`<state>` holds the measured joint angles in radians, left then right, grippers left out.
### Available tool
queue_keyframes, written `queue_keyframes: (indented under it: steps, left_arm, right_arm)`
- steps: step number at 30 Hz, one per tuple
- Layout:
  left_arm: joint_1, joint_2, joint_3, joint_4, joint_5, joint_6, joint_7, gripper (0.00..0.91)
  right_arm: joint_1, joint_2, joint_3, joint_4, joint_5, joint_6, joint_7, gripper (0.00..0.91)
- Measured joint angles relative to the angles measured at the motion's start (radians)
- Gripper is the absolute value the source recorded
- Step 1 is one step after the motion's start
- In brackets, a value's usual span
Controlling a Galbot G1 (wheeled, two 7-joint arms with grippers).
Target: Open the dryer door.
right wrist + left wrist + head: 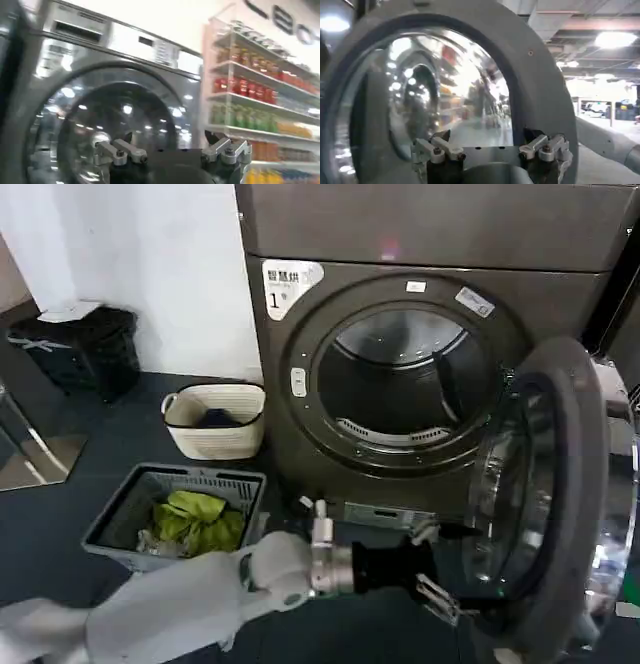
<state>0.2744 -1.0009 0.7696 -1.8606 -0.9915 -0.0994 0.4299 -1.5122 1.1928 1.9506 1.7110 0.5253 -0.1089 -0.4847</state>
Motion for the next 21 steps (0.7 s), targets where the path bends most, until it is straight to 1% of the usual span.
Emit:
queue_keyframes:
  steps: [7, 13, 15, 17, 19, 21]
  left_arm:
    - [-0.025, -0.073, 0.051, 0.043, 0.007, -0.004, -0.006, 0.907]
    - [-0.056, -0.133, 0.096, 0.084, 0.004, -0.013, -0.023, 0.907]
    - [-0.067, -0.156, 0.11, 0.1, 0.003, -0.016, -0.028, 0.907]
    - [-0.08, -0.178, 0.125, 0.115, 0.001, -0.02, -0.031, 0.907]
    - [-0.096, -0.209, 0.144, 0.134, -0.006, -0.023, -0.033, 0.907]
    - [-0.112, -0.239, 0.16, 0.152, -0.013, -0.025, -0.033, 0.907]
  right_arm:
    - [-0.024, -0.021, 0.088, -0.019, -0.016, -0.069, 0.115, 0.907]
    - [-0.03, -0.042, 0.19, -0.026, -0.083, -0.123, 0.227, 0.907]
    - [-0.034, -0.046, 0.223, -0.024, -0.087, -0.143, 0.26, 0.907]
    - [-0.041, -0.046, 0.255, -0.022, -0.102, -0.15, 0.285, 0.907]
    - [-0.051, -0.046, 0.287, -0.023, -0.144, -0.153, 0.3, 0.907]
    - [-0.057, -0.044, 0.313, -0.024, -0.168, -0.163, 0.307, 0.907]
